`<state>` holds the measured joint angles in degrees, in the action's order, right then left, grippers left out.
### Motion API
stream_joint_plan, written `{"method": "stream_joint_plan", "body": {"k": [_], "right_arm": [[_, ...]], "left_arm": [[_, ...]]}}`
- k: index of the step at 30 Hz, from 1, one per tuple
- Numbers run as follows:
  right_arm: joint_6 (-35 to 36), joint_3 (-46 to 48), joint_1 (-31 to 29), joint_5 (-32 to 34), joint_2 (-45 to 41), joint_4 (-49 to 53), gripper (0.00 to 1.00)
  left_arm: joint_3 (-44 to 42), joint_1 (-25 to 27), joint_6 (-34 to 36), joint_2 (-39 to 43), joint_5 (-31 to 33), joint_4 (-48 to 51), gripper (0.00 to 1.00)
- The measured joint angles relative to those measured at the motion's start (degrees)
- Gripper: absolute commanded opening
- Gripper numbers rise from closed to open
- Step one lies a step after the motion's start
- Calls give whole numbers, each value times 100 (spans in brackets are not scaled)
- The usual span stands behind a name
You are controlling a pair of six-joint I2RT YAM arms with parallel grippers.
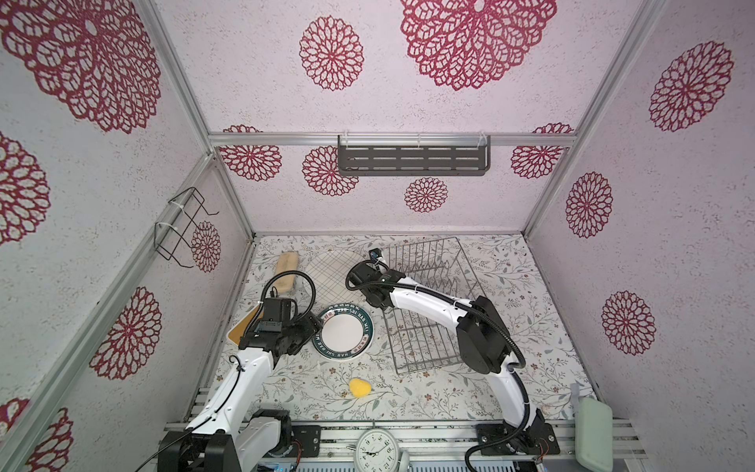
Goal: Unload the plates from the dish rack
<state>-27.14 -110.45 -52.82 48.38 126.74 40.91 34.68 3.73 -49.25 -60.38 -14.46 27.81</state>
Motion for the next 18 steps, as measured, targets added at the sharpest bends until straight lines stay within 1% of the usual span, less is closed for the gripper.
{"method": "stream_joint_plan", "body": {"k": [14, 18], "right_arm": [[7, -83, -208, 568, -24, 199, 0], [0, -107, -278, 741, -151, 310, 0]], "left_arm": [[118, 0, 0, 0, -7, 13, 75], [138, 0, 0, 4, -7, 33, 75]]}}
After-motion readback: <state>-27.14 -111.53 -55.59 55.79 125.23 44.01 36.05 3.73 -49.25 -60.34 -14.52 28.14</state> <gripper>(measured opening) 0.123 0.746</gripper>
